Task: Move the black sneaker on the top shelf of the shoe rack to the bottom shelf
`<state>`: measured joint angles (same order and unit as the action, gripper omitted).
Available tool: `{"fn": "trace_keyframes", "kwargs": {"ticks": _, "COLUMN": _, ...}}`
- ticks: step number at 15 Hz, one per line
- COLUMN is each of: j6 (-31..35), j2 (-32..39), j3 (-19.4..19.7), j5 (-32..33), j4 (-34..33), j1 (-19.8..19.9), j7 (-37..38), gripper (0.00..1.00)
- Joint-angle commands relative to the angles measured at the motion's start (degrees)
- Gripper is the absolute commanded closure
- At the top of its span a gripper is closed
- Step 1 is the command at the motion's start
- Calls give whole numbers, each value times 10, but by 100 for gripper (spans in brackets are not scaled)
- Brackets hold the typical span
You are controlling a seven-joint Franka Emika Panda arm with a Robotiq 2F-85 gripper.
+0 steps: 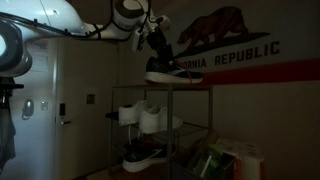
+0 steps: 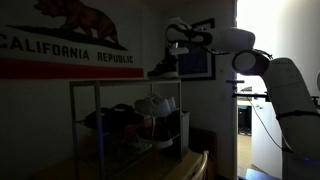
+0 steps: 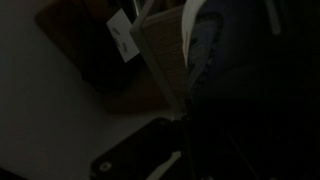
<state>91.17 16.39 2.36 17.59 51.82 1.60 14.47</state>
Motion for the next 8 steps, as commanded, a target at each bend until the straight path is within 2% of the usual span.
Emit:
{"fn": "trace_keyframes", "kwargs": {"ticks": 1, "j6": -39, "j2": -14, "j3": -9, "j5": -10, "j4": -11, "j1": -6, "j7": -21, "gripper": 93}}
{"fn": "trace_keyframes", "kwargs": {"ticks": 8, "j6": -96, "j2": -60, "j3": -8, "j5": -9, "j4": -26, "j1": -18, "j7": -26, "gripper": 93}}
